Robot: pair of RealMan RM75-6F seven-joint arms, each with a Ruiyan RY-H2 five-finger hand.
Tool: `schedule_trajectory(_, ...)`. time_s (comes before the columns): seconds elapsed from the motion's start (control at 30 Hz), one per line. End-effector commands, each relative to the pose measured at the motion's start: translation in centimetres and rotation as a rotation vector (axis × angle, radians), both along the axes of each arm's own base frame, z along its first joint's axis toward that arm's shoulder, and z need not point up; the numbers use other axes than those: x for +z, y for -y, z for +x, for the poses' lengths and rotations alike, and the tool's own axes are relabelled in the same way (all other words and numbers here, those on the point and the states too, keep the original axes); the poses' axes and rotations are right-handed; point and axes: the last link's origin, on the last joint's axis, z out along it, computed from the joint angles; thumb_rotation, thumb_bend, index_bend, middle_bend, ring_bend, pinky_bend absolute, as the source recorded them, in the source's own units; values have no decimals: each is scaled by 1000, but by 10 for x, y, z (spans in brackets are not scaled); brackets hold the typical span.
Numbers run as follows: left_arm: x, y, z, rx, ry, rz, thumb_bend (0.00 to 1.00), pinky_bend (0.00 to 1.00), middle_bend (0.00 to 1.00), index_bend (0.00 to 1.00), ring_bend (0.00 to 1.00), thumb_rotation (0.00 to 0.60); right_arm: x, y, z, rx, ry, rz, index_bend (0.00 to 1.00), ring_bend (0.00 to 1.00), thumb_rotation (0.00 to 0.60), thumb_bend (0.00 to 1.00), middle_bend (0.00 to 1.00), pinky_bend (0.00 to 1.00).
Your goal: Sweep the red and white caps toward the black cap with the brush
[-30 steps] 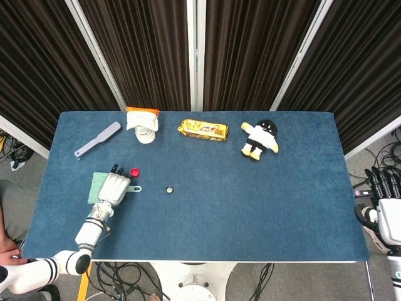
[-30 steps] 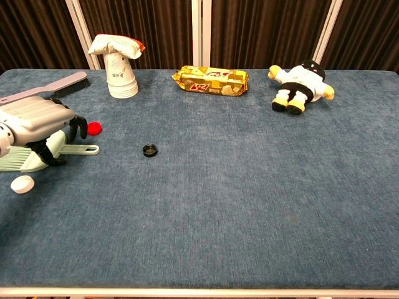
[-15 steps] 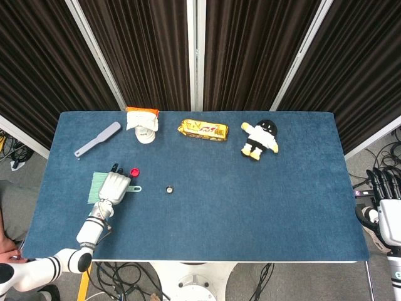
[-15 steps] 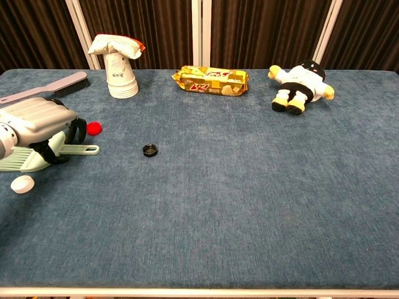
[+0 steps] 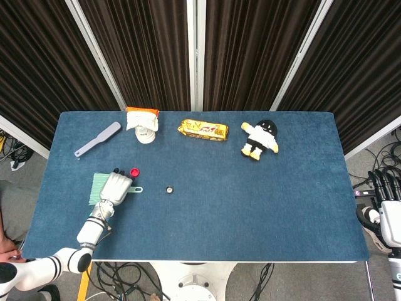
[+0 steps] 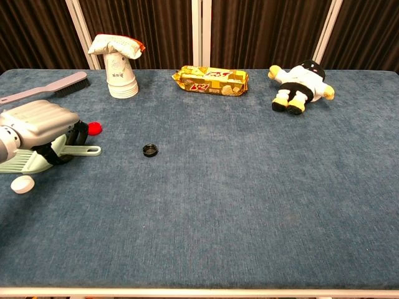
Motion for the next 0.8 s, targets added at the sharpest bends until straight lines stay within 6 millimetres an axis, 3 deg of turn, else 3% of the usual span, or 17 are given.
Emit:
schedule_trajectory(0.03, 11, 0, 1, -40, 75, 19, 372, 378, 568, 484, 376, 600, 0, 0, 0, 0, 3, 0, 0, 0, 600, 205, 53, 0)
schedule_trajectory(0.23, 36, -6, -1, -108, 260, 41, 463, 522, 611, 516, 433, 600, 2, -2, 2, 3, 8, -2, 0, 0, 600, 201, 55, 0)
schedule_trajectory(0.53, 74, -43, 3, -185, 516, 67, 482, 561, 627, 519, 464, 600, 4, -4, 6, -4, 2, -7, 0, 0, 600, 201, 58, 0)
schedule_trajectory(0.8, 75, -85, 9, -127, 681, -24, 485, 561, 624, 521, 464, 600, 8, -9, 11, -18, -4, -22, 0, 0, 600, 200, 59, 0)
